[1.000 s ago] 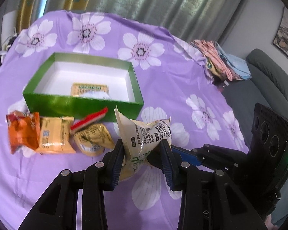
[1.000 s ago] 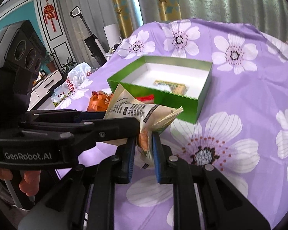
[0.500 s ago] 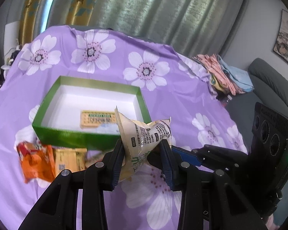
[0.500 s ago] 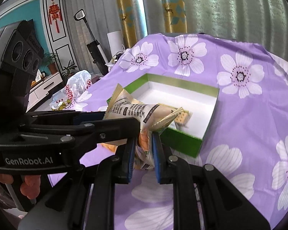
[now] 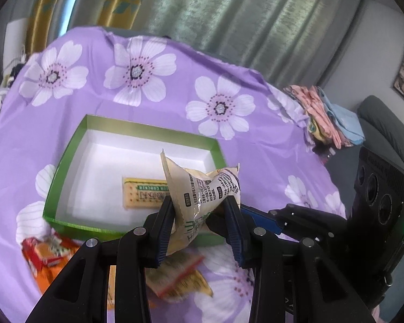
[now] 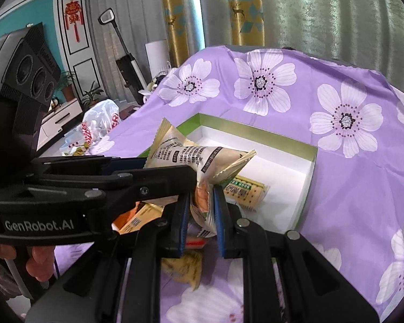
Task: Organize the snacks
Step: 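Carry the cream packet into the green box and open the left gripper, then move both tools back toward the remaining snack packets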
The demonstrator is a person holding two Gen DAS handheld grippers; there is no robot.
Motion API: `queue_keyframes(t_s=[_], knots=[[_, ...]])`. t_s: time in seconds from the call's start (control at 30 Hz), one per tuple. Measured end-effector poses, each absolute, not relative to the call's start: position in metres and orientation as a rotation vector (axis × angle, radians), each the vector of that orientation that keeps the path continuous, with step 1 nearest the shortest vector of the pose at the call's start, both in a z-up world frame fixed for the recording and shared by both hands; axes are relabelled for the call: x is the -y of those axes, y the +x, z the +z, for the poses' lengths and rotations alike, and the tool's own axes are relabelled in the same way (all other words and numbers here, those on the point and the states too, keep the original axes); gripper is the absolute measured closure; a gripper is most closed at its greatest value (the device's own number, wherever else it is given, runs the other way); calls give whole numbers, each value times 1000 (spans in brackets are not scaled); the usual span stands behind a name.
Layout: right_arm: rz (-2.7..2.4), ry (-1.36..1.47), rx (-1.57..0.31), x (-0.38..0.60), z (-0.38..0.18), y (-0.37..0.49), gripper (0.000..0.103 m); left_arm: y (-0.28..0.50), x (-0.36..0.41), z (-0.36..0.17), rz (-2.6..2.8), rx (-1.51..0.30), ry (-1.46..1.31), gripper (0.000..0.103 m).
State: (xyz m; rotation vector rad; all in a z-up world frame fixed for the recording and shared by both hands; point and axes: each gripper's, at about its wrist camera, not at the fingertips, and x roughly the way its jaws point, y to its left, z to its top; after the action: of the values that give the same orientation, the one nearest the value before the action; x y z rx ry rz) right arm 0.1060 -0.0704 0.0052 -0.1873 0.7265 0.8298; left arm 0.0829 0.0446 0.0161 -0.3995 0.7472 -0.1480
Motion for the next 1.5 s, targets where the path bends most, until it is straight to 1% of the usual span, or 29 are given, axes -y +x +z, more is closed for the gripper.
queue_keyframes(t_s=[0.23,0.37,0.4,0.43,0.47,0.5,0.53,0.57,0.6,0.67,0.77,0.87,0.93,1.0,1.3,1.5], knots=[[826,-197,-798,48,-16,139,84,112,-65,-7,-126,-822,-437,65],[818,-210,-838,37,-31,149,82,122,-73,-23,-106,-864,-471,65],[816,-211,-843,36,-34,150,81,125,-75,-27,-97,-873,-474,65],[807,-212,-843,35,-35,151,74,126,-76,-28,-91,-876,-474,65],[788,-214,-835,36,-36,152,66,127,-77,-30,-79,-881,-475,60],[776,-211,-832,37,-37,152,54,128,-79,-31,-61,-892,-477,47],[771,-201,-831,39,-36,153,52,129,-82,-32,-54,-897,-484,40],[775,-177,-828,45,-34,152,52,127,-86,-33,-44,-893,-497,31],[775,-161,-825,50,-32,152,53,123,-90,-31,-34,-882,-504,31],[764,-143,-811,62,-28,147,52,118,-96,-29,-20,-874,-512,30],[757,-122,-799,75,-21,140,48,106,-102,-22,-19,-857,-522,25],[765,-91,-792,90,-15,126,44,86,-101,-12,-17,-834,-492,25],[780,-70,-789,99,-13,113,39,73,-96,-7,-23,-824,-475,24],[793,-61,-793,104,-13,102,36,54,-89,-2,-38,-817,-465,23],[848,-64,-816,113,-23,52,36,-13,-64,1,-34,-870,-460,23],[867,-59,-867,113,-35,43,36,-41,-64,-5,11,-879,-500,23]])
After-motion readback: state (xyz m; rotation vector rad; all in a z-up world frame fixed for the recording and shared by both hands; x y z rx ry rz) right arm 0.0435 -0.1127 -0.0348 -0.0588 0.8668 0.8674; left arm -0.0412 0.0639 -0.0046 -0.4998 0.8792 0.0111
